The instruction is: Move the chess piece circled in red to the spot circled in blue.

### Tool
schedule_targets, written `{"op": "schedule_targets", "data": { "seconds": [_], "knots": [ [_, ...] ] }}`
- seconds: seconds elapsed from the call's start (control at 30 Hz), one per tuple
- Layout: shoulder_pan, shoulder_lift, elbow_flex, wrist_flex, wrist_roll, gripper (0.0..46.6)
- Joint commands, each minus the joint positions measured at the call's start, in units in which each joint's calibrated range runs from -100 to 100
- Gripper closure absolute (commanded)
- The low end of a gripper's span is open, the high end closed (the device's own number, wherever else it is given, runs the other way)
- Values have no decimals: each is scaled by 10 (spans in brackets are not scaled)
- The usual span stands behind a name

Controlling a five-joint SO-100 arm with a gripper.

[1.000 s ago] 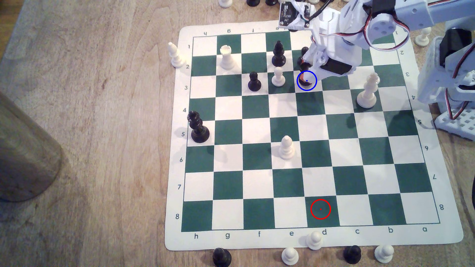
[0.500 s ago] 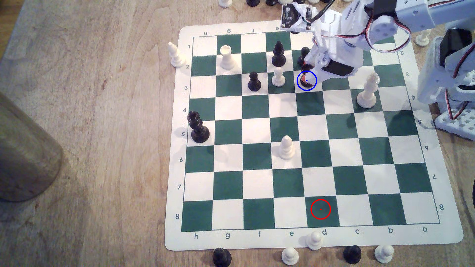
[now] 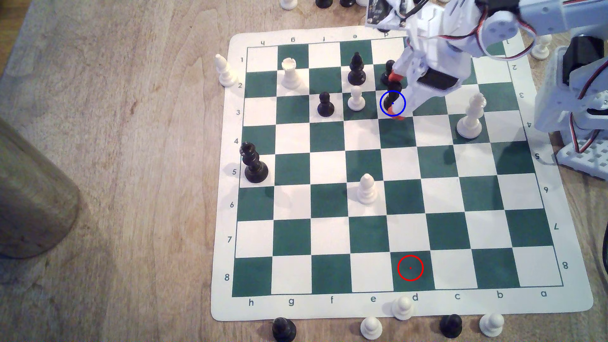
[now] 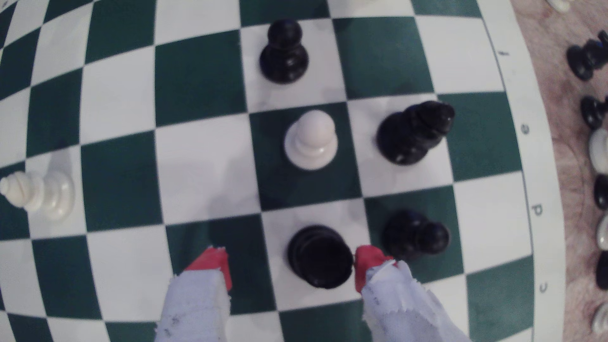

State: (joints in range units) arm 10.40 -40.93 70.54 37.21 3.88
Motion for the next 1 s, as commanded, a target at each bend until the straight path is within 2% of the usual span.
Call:
{"op": "schedule_targets", "data": {
  "seconds": [0.0,0.2,0.4,0.53,0.6,0.67,0.77,0.93,0.97],
  "knots": [
    [-2,-59,-48,79,1,255],
    [-31,-176,-77,224,-3,254],
    [-72,-343,-73,352,-24,259],
    [-60,-425,-60,397,-25,257],
    [-45,-526,-31,427,-26,253],
    [-41,-548,-34,466,-25,261],
    [-33,-548,-46,490,-26,293],
    [-57,-549,-49,449,-49,420],
    [-60,-549,-42,434,-53,464]
  ]
}}
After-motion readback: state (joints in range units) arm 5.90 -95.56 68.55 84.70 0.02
